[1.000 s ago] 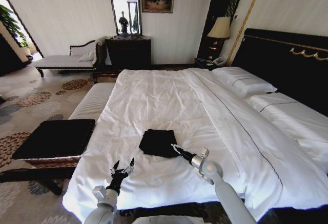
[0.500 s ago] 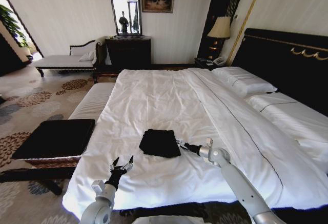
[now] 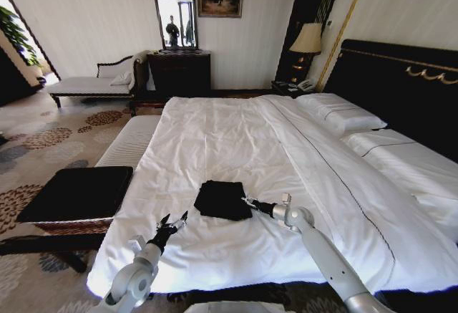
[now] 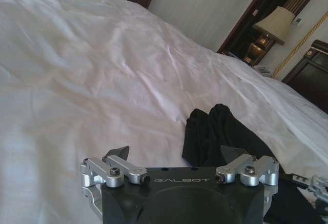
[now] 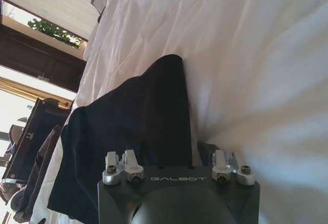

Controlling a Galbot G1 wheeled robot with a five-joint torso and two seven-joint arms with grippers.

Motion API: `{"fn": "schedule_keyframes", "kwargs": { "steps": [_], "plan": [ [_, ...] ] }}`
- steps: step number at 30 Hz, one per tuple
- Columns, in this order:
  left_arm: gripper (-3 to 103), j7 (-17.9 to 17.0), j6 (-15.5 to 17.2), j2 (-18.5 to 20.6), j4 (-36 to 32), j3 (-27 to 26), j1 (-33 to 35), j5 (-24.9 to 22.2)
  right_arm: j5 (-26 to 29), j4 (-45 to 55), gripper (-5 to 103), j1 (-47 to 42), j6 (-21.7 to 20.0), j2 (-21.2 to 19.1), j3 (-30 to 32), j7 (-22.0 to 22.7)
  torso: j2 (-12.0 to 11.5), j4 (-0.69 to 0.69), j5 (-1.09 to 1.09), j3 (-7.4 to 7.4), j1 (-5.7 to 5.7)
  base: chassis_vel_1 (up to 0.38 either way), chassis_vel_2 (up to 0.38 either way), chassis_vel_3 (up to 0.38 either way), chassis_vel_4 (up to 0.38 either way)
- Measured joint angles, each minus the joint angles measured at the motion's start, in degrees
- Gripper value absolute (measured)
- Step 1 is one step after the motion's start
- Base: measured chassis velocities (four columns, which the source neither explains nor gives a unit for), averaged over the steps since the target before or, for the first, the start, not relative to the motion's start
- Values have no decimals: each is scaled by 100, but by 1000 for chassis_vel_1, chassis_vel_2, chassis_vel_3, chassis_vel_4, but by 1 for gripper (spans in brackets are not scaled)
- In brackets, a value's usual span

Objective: Fold the clothes on the bed and place them into the basket.

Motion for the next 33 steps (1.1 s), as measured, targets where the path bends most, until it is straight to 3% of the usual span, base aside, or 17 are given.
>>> {"fn": "schedule_keyframes", "kwargs": {
  "steps": [1, 4, 5, 6, 12, 13, 22, 31, 33],
  "plan": [
    [100, 0, 0, 0, 0, 0, 0, 0, 0, 0, 60, 0, 0, 0, 0, 0, 0, 0, 0, 0, 0, 0, 0, 0, 0],
    [100, 88, 286, 237, 109, 97, -368, -822, -10, -3, 49, 7, 2, 31, -2, -1, 0, 1, 0, 0, 0, 0, 0, 0, 0],
    [100, 88, 286, 237, 109, 97, -368, -822, -10, -3, 49, 7, 2, 31, -2, -1, 0, 1, 0, 0, 0, 0, 0, 0, 0],
    [100, 147, 372, 314, 205, 159, -558, -1076, -12, -2, 38, 7, 3, 37, -2, 1, 0, 0, 1, 0, 1, 0, 0, 0, 0],
    [100, 351, 562, 547, 723, 599, -1283, -1589, -41, 4, 22, 4, 6, 108, 20, 15, 1, 1, 0, 0, 0, 0, 0, 0, 0],
    [100, 443, 611, 608, 933, 836, -1595, -1699, -85, -9, 12, 4, 6, 164, 45, 13, 0, 0, -1, 1, 0, 0, 0, 0, 0],
    [100, 660, 829, 662, 1655, 1763, -2774, -2239, -184, 13, 7, -33, 12, 310, 107, 7, 0, -1, 0, 0, 1, 0, 0, 0, 0],
    [103, 685, 976, 301, 2382, 2512, -3681, -2471, -161, 135, 7, -91, 12, 302, 206, 71, 0, 0, 1, 0, 1, 0, 0, 0, 0],
    [97, 685, 1004, 220, 2457, 2591, -3766, -2527, -160, 143, 7, -97, 12, 302, 225, 77, 0, 0, 1, 0, 1, 0, 0, 0, 0]
  ]
}}
